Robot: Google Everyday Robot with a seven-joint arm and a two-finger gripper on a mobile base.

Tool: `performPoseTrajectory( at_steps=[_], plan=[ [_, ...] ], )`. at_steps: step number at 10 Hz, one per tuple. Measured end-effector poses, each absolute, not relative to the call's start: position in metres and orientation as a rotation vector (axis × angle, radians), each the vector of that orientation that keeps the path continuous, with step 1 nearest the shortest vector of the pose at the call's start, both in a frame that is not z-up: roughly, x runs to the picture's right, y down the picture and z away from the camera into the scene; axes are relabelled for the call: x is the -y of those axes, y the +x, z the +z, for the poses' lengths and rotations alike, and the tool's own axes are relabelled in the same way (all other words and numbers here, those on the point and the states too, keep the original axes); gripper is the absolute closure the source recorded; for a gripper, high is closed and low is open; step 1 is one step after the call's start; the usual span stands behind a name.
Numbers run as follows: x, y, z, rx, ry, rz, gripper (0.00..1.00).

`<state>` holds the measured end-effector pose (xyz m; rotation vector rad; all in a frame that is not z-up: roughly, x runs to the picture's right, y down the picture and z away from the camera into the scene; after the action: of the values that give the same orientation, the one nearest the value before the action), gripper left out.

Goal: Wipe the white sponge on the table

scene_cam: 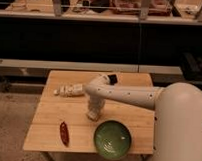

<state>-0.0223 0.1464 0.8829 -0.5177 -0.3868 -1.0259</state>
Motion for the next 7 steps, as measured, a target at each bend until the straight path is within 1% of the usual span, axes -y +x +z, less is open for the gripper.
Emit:
performPoseTrajectory(
  at_steps=[1, 4, 5, 7],
  plan=[
    [-0.135, -0.033, 0.889, 0.381, -0.512, -1.024, 0.62],
    [-0.123, -0.069, 0.894, 0.397, -0.495, -1.053, 0.62],
    [-0.125, -0.084, 0.891, 0.414, -0.489, -1.075, 0.62],
    [-0.143, -0.113, 0.877, 0.473, -0.477, -1.131, 0.62]
  ],
)
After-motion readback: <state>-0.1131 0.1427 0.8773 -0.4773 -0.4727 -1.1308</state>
